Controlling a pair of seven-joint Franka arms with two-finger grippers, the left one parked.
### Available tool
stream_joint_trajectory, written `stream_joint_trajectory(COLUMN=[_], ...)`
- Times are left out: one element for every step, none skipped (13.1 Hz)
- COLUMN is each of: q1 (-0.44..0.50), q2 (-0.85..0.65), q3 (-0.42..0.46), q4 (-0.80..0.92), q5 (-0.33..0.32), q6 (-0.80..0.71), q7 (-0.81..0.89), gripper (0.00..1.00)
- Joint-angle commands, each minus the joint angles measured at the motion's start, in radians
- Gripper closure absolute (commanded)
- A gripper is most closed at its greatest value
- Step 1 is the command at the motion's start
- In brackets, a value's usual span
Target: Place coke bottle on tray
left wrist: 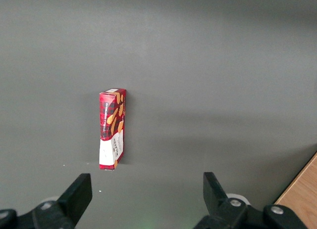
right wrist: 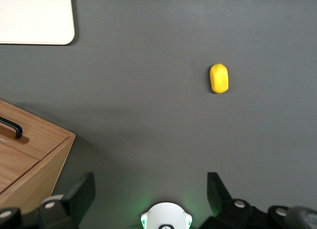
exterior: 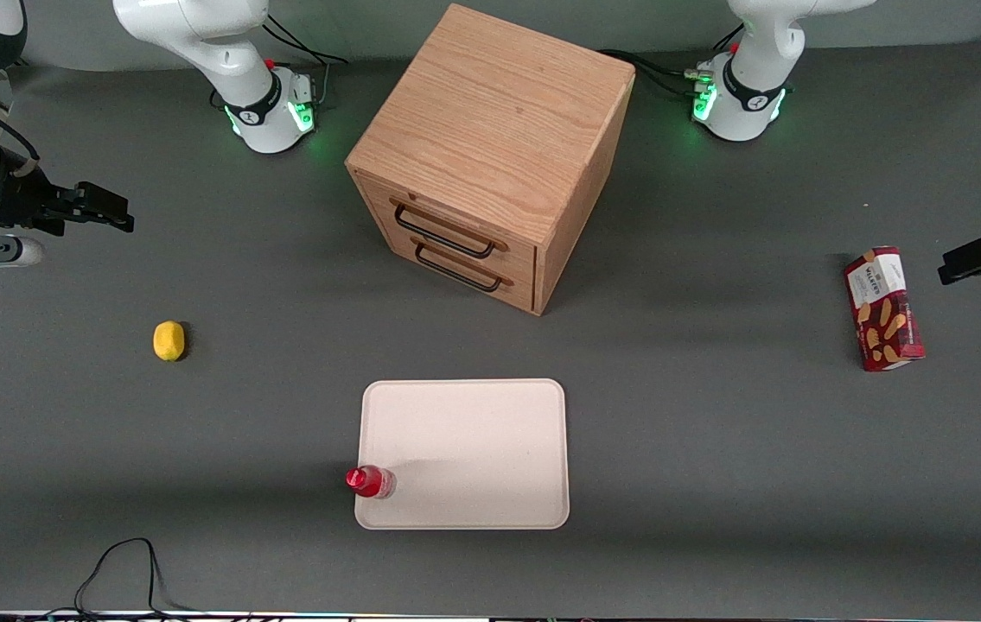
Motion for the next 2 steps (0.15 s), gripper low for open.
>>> stream_joint_trajectory(q1=[-0.025, -0.025], q2=[0.012, 0.012], q3=[0.016, 0.016], q4=[0.026, 0.026], q5=[0.019, 0.019], q6=[-0.022, -0.022], q7=[-0.028, -0.028], gripper=[0.0, 0.0])
